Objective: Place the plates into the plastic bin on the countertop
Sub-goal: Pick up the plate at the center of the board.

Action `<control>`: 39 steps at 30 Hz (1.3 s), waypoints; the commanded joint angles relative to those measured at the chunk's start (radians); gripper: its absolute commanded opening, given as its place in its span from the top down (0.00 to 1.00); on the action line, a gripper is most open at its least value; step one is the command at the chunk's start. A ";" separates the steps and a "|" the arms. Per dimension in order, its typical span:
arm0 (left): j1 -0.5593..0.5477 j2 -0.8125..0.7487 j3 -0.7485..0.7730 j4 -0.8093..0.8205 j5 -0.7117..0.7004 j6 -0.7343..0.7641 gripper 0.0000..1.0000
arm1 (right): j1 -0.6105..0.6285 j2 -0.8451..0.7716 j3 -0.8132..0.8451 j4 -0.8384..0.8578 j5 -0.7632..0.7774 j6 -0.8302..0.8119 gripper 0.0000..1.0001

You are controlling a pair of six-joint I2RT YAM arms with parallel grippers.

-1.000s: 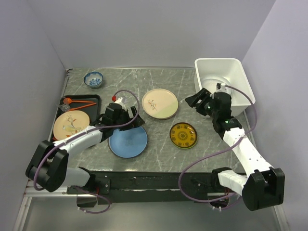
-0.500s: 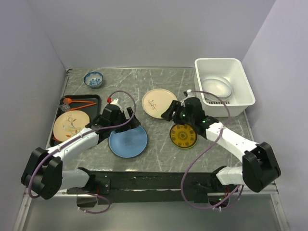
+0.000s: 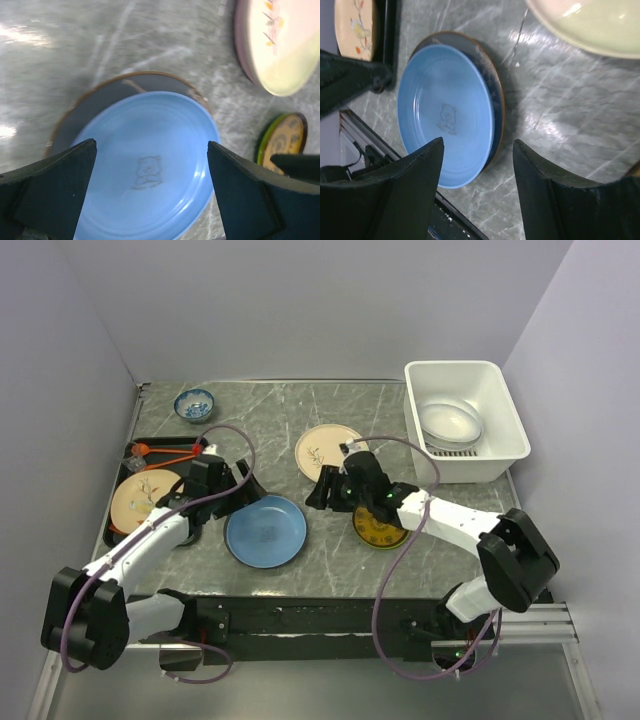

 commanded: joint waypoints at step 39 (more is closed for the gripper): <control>0.113 0.011 -0.140 0.067 0.152 0.022 0.28 | 0.063 0.183 0.074 -0.007 -0.054 0.014 0.48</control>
